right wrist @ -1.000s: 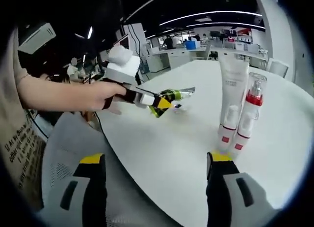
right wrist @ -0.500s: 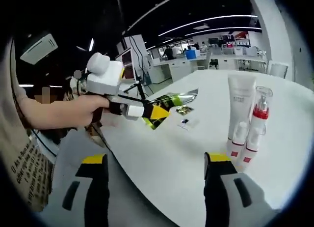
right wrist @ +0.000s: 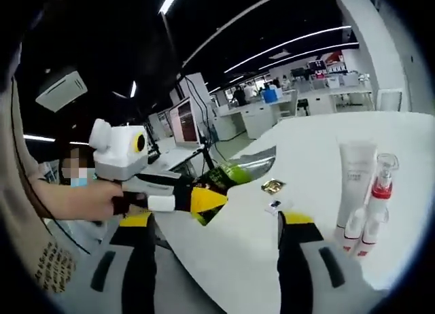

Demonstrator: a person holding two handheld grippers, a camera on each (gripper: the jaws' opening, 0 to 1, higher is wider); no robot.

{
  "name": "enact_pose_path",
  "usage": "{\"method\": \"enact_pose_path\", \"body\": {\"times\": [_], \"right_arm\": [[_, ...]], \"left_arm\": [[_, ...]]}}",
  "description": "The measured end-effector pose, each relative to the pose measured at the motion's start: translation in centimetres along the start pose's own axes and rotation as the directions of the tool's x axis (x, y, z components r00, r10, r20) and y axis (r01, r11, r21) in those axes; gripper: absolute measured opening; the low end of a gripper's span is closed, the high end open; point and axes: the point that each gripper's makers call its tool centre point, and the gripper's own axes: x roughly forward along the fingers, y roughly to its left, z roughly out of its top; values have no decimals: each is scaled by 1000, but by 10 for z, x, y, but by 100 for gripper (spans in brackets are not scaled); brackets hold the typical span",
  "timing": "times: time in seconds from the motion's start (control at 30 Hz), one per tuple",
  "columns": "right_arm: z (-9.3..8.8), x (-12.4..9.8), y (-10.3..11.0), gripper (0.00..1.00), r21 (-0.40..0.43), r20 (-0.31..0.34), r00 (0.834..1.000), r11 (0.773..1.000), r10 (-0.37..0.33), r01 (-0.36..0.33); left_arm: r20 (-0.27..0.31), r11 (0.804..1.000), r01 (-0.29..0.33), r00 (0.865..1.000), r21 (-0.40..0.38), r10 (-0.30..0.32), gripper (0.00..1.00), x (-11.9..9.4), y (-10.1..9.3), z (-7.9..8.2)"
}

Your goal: Arrange the skincare products in the storage area until every visible bottle or jar stands upright without overlapping.

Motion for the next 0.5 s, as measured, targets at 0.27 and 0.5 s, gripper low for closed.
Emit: {"method": "enact_pose_path", "body": {"times": [0.27,0.5], "right_arm": [[31,16,11,66,138,129,992,990,7,-25],[55,28,14,55,274,246,969,961,-20,-50]], "left_arm": [[60,997,63,996,-35,-60,4,-24,-6,14],[117,990,135,985,-44,-129,5,-40,-16,25]]}}
